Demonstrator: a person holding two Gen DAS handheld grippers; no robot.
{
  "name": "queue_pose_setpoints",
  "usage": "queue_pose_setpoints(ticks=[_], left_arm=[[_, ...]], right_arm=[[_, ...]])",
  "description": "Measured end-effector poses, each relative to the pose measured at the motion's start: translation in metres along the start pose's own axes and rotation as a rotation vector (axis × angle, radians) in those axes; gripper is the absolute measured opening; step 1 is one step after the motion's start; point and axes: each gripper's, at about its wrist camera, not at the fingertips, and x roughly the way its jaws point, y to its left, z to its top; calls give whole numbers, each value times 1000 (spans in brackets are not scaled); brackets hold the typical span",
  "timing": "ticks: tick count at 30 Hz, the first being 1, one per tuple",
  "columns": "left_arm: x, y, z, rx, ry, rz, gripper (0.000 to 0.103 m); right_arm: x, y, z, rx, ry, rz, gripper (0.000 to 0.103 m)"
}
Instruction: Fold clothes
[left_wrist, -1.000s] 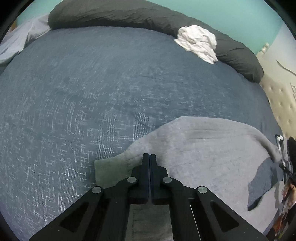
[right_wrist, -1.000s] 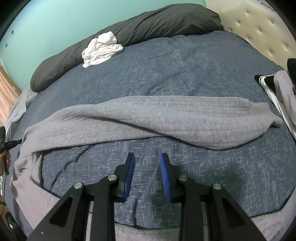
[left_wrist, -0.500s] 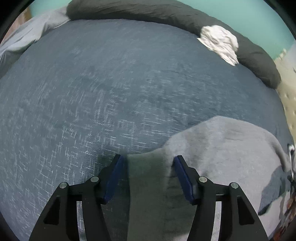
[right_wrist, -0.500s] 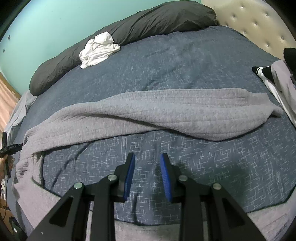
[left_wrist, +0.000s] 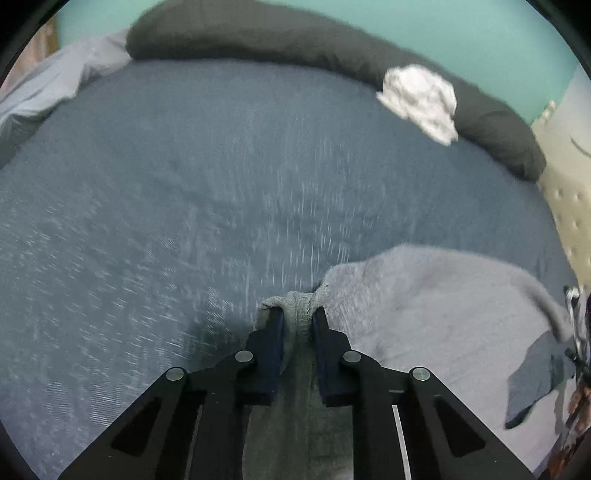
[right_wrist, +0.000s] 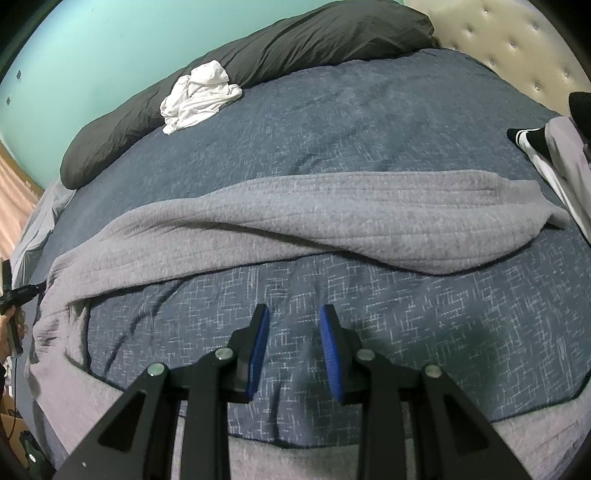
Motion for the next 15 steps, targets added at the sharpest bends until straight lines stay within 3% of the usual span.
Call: queue_pose_setpoints(ticks=[8,11,15], left_arm=[[-89,-5,32,-30,-195,-14,15],[-87,-11,35,-14,-155,17,15],[-44,-3,24,-49,-27,41,15]], right_arm=[[-9,-7,3,28,-23,7,28],[-12,-8,4,34,-27,13,28],[-13,-6,4,32,-24,18,28]])
